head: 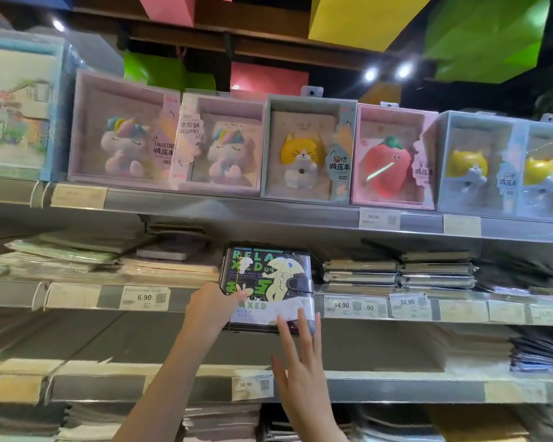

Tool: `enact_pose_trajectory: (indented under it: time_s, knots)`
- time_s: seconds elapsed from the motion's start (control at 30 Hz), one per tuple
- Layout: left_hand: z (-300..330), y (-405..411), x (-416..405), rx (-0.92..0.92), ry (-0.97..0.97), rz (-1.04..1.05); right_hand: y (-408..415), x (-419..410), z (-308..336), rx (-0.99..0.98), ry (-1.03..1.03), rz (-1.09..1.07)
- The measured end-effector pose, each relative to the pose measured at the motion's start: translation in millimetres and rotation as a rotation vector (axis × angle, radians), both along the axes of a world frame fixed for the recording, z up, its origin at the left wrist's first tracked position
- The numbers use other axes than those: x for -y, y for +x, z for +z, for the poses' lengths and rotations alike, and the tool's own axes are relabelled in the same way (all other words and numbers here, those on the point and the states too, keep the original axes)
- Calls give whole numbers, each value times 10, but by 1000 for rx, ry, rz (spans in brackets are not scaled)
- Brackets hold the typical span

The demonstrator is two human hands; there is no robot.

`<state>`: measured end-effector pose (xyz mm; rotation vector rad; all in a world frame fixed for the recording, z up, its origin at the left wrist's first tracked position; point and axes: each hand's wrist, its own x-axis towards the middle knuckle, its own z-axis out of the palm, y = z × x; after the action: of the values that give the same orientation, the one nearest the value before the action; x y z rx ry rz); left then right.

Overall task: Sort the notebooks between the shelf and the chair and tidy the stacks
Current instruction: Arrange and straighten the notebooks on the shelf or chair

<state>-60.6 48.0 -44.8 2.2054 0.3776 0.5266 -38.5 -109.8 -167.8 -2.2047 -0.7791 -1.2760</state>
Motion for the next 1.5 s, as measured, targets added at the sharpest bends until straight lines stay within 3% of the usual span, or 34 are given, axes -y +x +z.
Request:
enact_pose_trajectory:
  time_s: [0.23, 0.37, 0.53, 0.63, 0.83, 1.13, 1.3, 1.5]
  knots:
    - [188, -66, 15, 99, 112, 14, 88, -145, 236, 23, -1, -27]
    - [334, -101, 80, 308, -6, -5, 243, -178, 578, 29, 10, -65]
    - [322, 107, 169, 401, -25, -78, 472, -135, 967, 38, -49, -132]
    - [212, 316, 193, 381, 56, -111, 628, -94, 1026, 102, -145, -224]
    - [156, 576, 202, 269, 315, -30, 841, -107, 993, -137, -86, -286]
    - [168, 704, 176, 118, 635, 115, 806, -50, 1113, -285, -198, -300]
    - [53, 594, 212, 266, 668, 123, 677, -3, 1137, -331, -220, -264]
    - [-206, 415, 150, 426, 705, 133, 495, 118, 991, -243, -270, -215]
